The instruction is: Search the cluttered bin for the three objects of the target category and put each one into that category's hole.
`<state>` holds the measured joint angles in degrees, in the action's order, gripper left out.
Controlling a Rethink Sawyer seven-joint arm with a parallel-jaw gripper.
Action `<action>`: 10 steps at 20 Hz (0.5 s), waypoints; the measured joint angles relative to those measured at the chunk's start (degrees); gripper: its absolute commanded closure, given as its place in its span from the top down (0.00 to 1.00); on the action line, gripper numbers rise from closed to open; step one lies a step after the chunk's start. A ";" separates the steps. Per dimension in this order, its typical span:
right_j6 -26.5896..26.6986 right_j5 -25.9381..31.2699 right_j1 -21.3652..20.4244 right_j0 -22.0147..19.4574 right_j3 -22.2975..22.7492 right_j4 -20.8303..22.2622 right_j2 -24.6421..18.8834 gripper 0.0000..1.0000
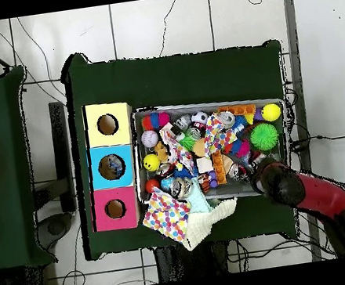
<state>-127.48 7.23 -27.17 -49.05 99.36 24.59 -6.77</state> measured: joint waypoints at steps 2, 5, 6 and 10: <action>0.00 0.01 -0.21 0.15 0.17 0.53 0.00 1.00; 0.00 0.00 -0.55 0.47 0.18 0.83 -0.01 1.00; 0.00 0.00 -0.65 0.54 0.18 0.83 -0.01 1.00; 0.00 0.01 -1.39 0.83 0.19 0.87 -0.01 1.00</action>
<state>-127.48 7.24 -28.56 -48.22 99.56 25.45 -6.79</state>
